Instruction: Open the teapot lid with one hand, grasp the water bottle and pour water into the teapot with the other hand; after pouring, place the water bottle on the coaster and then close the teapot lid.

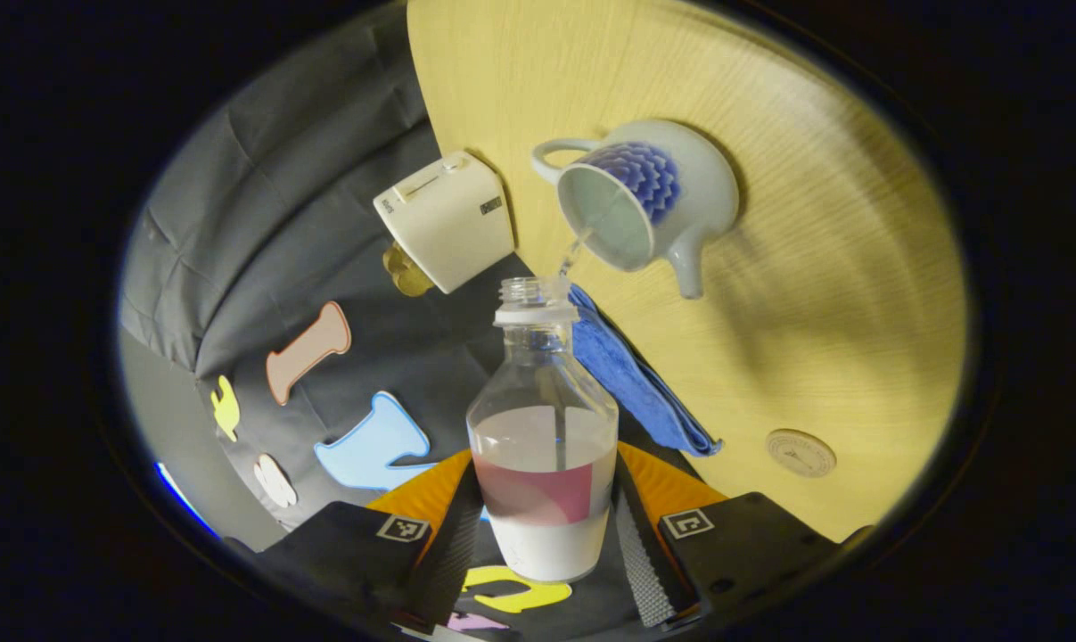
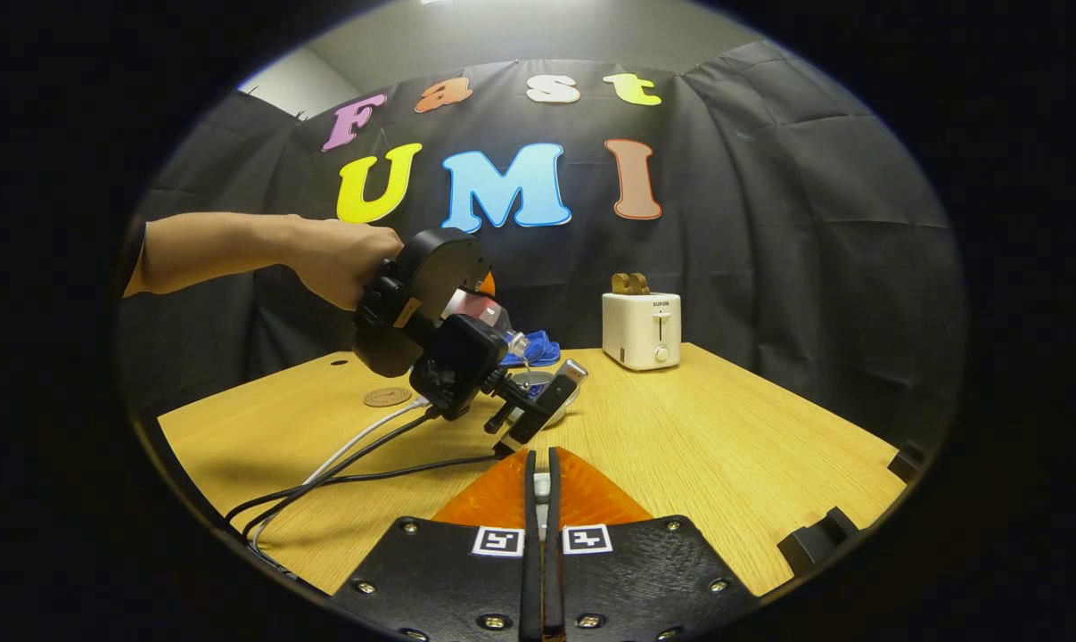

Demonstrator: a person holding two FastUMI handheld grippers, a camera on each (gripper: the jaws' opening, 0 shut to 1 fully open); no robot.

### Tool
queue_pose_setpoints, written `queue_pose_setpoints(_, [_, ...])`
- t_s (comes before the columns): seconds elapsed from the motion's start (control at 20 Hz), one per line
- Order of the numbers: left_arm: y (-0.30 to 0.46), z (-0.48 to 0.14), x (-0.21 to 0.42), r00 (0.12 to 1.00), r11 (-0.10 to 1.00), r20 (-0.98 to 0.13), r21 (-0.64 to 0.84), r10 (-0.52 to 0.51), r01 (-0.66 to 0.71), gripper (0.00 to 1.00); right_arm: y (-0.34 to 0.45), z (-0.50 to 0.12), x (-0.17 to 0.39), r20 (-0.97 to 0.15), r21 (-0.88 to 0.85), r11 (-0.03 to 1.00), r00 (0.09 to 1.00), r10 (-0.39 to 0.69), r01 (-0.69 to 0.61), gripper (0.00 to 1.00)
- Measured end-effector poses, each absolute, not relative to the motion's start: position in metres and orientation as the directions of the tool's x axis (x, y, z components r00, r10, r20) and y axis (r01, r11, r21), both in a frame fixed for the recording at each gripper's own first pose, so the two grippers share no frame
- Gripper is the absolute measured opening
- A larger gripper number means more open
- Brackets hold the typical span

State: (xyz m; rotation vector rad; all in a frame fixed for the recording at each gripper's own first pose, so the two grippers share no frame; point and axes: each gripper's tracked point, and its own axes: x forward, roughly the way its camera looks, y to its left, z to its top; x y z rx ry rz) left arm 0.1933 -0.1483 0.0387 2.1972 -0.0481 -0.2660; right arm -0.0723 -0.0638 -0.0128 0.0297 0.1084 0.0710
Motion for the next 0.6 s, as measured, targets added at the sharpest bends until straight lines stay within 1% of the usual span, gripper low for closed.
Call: queue_pose_setpoints(0.6, [-0.156, 0.054, 0.192, 0.978, -0.644, -0.149, 0.765, -0.147, 0.02, 0.86, -0.062, -0.011, -0.071, -0.104, 0.028, 0.997, 0.992, 0.078, -0.075, 0.01])
